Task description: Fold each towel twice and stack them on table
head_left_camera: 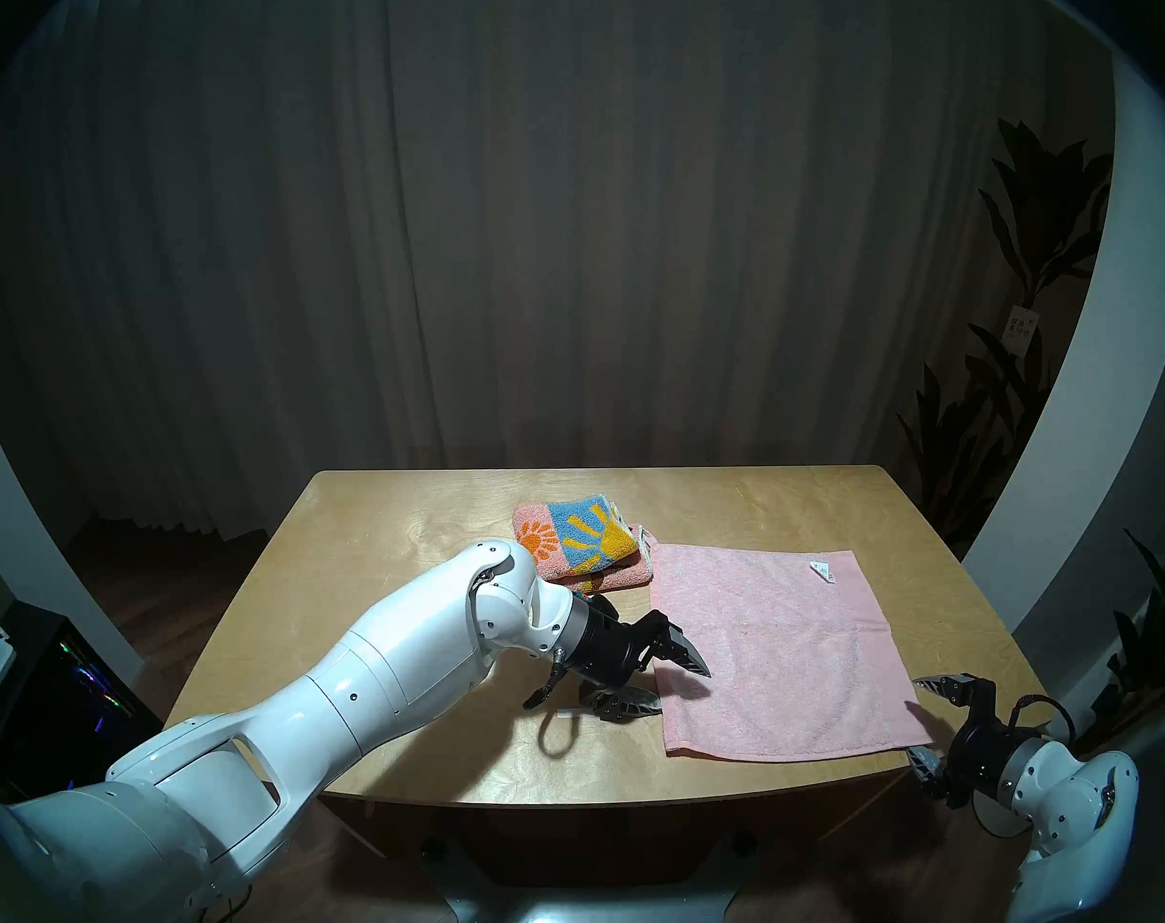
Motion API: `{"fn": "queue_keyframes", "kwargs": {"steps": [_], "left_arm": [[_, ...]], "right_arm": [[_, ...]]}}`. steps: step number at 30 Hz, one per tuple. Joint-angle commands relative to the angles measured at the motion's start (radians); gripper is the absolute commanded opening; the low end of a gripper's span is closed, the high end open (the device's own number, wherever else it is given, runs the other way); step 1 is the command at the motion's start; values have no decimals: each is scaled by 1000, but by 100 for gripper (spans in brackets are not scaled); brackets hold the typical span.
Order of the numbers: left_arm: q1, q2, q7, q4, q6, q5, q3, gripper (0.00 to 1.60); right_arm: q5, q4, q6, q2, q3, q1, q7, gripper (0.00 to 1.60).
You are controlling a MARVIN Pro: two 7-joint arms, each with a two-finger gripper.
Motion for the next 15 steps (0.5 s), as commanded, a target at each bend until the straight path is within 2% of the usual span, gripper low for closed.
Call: {"fn": "queue_keyframes", "kwargs": {"steps": [1,3,4,6,8,9,11,15], "left_arm": [[12,27,0,26,-2,-30,55,160],[12,36,1,28,-2,-40,54,160],[11,41,-2,27,-2,-39,55,160],[16,54,-1,25,-2,-44,47,160],[19,71,-10,15,-2,-50,46,160],[20,78,-11,9,-2,-52,46,160],[24,89,-17,0,-2,-57,41,160],[35,101,-24,-10,-2,-66,39,160]], "right_arm": [[-10,2,-2,1,-7,-13,-19,160],[-10,4,0,1,-11,-14,-22,160],[-11,5,2,2,-12,-14,-21,137],[-10,5,4,4,-17,-12,-25,117],[-10,3,1,6,-20,-9,-33,117],[-9,3,2,8,-22,-8,-36,127],[-9,5,7,11,-28,-6,-37,130],[-11,8,14,15,-36,-6,-35,110]]}}
